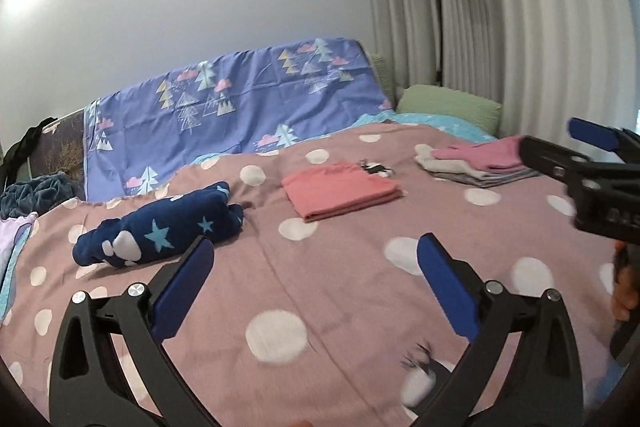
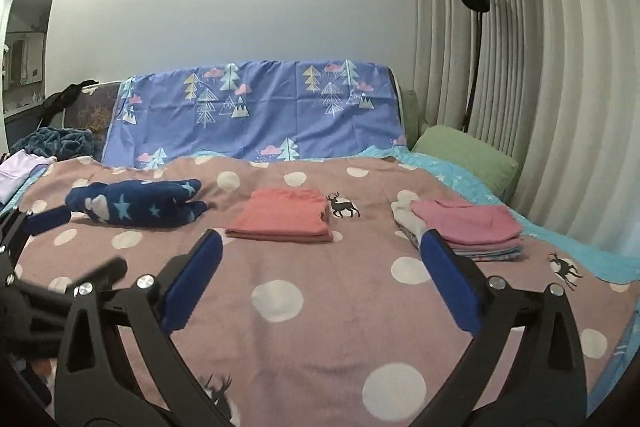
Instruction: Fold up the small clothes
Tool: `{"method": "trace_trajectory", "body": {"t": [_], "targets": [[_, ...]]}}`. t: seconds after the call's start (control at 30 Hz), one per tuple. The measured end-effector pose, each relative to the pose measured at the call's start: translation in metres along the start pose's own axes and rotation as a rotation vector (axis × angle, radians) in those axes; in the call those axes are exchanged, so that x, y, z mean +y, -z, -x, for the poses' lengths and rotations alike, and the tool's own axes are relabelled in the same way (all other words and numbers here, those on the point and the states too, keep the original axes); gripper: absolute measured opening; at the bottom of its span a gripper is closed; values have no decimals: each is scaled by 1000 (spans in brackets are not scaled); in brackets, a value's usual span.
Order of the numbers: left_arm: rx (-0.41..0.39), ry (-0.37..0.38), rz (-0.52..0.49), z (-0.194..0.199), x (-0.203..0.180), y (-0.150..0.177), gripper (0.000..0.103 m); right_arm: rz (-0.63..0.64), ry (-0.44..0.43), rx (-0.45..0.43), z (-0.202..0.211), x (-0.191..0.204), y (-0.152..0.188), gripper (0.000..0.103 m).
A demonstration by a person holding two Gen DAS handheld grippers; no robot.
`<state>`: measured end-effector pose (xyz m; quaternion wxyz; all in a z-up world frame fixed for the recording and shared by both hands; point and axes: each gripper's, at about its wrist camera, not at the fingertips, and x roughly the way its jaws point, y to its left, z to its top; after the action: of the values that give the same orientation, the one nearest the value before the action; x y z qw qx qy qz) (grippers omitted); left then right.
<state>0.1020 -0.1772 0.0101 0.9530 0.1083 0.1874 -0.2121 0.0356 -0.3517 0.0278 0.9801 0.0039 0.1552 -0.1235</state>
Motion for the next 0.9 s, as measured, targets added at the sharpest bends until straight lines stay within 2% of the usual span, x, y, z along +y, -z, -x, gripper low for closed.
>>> {"method": "trace_trajectory", "body": {"t": [0.13, 0.47, 0.6, 0.9], "targets": [[-10, -9, 41, 39, -8, 12, 102, -16, -2, 25, 25, 1, 8, 101], [-33, -71, 99, 92, -14, 26, 102, -6, 30, 43, 60, -4, 29, 101], [-12, -110, 91, 93, -17, 28, 102, -7, 39, 46, 61, -7, 32, 101], [29, -113, 79, 84, -23, 31, 102, -13, 37, 71, 53, -11, 36, 101]]}}
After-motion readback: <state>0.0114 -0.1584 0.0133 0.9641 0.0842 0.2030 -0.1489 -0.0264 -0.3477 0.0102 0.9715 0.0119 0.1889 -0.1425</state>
